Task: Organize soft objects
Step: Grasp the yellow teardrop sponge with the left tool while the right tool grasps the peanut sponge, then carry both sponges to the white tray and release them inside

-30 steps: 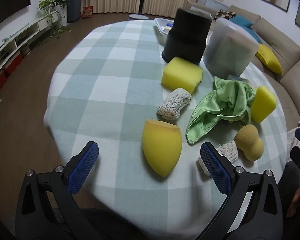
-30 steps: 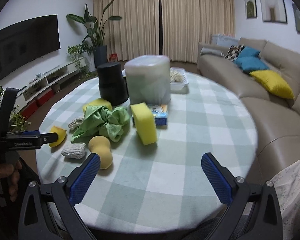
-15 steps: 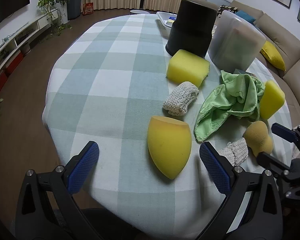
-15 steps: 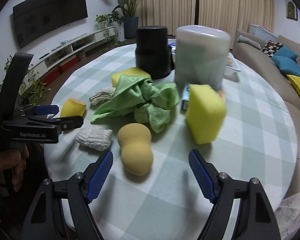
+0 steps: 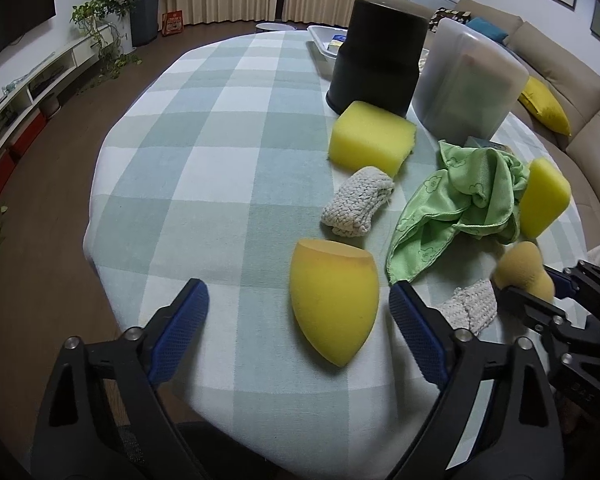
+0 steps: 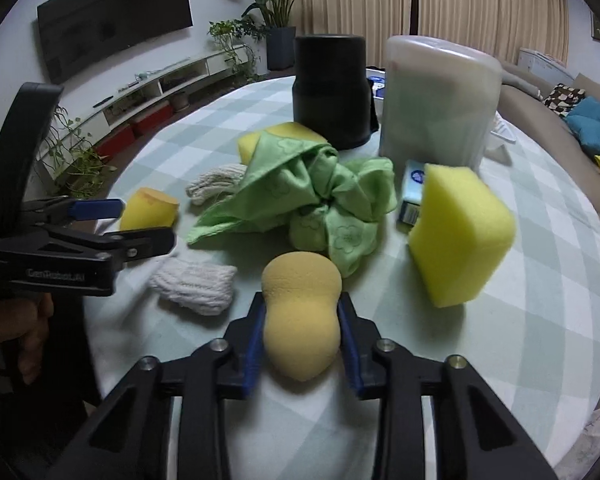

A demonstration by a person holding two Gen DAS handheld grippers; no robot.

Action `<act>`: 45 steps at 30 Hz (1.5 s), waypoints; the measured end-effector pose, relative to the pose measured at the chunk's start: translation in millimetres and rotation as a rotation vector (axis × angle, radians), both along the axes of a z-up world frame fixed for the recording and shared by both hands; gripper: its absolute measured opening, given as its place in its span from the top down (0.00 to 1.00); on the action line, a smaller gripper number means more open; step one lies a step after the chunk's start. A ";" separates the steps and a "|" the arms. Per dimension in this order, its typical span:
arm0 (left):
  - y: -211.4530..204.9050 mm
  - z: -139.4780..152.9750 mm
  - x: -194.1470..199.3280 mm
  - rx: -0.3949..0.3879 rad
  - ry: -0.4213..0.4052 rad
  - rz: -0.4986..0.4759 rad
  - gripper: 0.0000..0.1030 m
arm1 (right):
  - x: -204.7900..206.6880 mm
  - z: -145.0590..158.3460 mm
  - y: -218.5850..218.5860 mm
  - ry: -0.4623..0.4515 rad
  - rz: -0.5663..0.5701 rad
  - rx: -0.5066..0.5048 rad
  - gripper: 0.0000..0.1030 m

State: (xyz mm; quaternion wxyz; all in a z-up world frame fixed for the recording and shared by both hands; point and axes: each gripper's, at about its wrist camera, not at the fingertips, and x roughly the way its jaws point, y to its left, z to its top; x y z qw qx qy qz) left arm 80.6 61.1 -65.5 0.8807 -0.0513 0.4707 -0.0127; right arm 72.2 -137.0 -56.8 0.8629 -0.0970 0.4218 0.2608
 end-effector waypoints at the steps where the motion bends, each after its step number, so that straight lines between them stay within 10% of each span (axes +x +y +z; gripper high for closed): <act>1: 0.2 0.1 -0.1 -0.001 0.000 0.000 0.12 | -2.5 1.8 -1.6 0.001 -0.005 0.008 0.66; 10: 0.0 -0.5 -1.0 0.001 -0.003 0.006 0.15 | -30.2 16.6 -29.4 -0.029 -0.065 0.072 0.66; 15: -2.6 4.6 -4.6 -0.018 -0.017 -0.021 0.65 | -31.9 18.1 -39.9 -0.026 -0.077 0.088 0.66; 45: -34.0 85.5 22.9 -0.176 -0.099 -0.284 0.66 | 17.1 49.2 -130.6 0.022 -0.224 0.100 0.66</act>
